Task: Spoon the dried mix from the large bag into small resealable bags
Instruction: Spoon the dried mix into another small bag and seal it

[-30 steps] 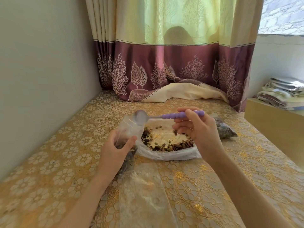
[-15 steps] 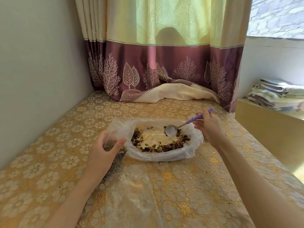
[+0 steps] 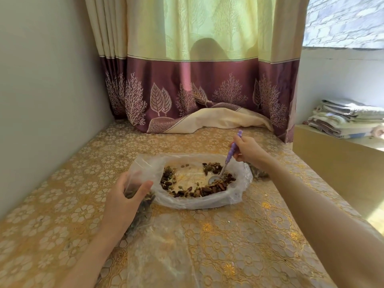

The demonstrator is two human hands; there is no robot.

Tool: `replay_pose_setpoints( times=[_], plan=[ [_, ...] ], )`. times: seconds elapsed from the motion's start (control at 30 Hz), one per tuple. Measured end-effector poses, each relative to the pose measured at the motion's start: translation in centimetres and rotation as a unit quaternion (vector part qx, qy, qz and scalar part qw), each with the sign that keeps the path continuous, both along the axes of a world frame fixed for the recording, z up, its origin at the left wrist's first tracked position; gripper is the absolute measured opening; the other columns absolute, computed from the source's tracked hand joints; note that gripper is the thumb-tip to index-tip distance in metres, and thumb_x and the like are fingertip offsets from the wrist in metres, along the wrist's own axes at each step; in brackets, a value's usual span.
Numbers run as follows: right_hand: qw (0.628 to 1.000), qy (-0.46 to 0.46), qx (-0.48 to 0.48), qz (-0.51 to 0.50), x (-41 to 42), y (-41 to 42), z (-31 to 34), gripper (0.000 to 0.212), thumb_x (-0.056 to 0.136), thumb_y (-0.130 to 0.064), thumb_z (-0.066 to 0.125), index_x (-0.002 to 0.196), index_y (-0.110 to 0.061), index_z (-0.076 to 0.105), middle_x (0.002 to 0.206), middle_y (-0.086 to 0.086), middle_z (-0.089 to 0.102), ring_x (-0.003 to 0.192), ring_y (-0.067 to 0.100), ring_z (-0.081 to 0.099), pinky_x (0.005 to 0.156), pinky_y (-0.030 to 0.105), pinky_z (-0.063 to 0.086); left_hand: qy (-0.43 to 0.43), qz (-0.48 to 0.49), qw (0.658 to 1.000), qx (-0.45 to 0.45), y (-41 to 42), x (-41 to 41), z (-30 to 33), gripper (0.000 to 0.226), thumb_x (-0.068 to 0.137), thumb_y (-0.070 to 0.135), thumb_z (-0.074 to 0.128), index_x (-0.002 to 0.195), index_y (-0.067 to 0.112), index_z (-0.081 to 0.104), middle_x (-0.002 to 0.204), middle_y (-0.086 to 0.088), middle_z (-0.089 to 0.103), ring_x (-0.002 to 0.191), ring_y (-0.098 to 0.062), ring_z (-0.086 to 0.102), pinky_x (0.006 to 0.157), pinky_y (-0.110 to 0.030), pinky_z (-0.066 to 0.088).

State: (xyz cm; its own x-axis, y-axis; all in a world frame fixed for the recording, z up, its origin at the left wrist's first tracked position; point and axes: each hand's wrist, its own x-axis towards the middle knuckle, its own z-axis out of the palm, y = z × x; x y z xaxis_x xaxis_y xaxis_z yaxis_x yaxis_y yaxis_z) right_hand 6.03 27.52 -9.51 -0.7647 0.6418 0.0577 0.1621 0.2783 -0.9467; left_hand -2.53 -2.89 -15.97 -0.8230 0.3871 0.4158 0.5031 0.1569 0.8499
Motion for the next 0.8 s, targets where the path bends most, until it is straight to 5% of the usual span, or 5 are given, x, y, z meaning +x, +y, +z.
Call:
replay_pose_setpoints(
  times=[0.5,0.63,0.8],
  plan=[
    [0.991,0.016,-0.123,-0.057,-0.3,-0.3,-0.7,0.039,0.101,-0.021,0.039,0.068,-0.006,0.053,0.047,0.006,0.063,0.04,0.01,0.056,0.04,0.016,0.046,0.001,-0.002,1.0,0.003,-0.2,-0.2,-0.1,0.03,0.071,0.054,0.061,0.096,0.04,0.054,0.093,0.012,0.063,0.083,0.009,0.056,0.067,-0.017,0.039],
    [0.989,0.034,-0.129,-0.063,-0.7,-0.5,-0.3,0.04,0.102,-0.02,0.036,0.068,-0.005,0.053,0.046,0.006,0.063,0.037,0.008,0.056,0.041,0.016,0.047,-0.016,-0.001,1.0,-0.004,-0.2,-0.3,-0.3,0.049,0.069,0.056,0.061,0.112,0.032,0.056,0.106,0.008,0.063,0.096,-0.007,0.058,0.083,-0.033,0.048],
    [0.984,0.073,-0.146,-0.066,-1.9,-1.9,1.7,0.043,0.102,-0.021,0.036,0.065,-0.005,0.05,0.044,0.008,0.062,0.033,0.008,0.053,0.038,0.015,0.044,0.003,-0.002,1.0,-0.001,-0.1,-0.2,0.0,0.03,0.068,0.057,0.061,0.095,0.046,0.051,0.092,0.02,0.059,0.081,0.017,0.052,0.066,-0.015,0.037]
  ],
)
